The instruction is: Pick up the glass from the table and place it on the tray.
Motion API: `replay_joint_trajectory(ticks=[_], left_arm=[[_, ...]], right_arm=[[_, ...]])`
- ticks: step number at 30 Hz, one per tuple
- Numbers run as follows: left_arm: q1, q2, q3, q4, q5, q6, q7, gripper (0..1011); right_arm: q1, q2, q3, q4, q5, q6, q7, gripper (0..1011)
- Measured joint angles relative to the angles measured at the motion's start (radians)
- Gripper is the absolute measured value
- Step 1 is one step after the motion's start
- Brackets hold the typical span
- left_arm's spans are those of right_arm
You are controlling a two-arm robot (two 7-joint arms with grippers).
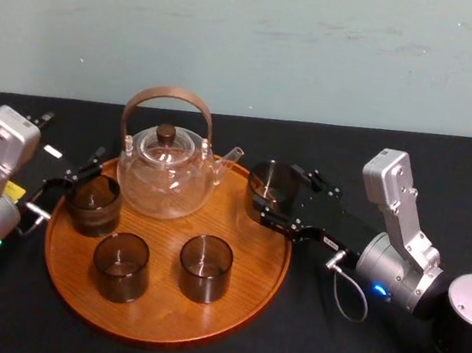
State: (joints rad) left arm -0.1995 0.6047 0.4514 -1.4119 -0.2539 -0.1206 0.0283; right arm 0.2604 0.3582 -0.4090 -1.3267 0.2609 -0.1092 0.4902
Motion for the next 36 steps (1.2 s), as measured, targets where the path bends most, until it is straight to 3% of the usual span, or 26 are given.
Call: replay_joint_trajectory(ticks=[36], left_arm=[[0.0,0.0,0.0,0.0,0.0,0.0,0.0,1001]], right_arm=[[0.084,-0.068,-0.055,0.163,-0.015,-0.052,0.041,891]])
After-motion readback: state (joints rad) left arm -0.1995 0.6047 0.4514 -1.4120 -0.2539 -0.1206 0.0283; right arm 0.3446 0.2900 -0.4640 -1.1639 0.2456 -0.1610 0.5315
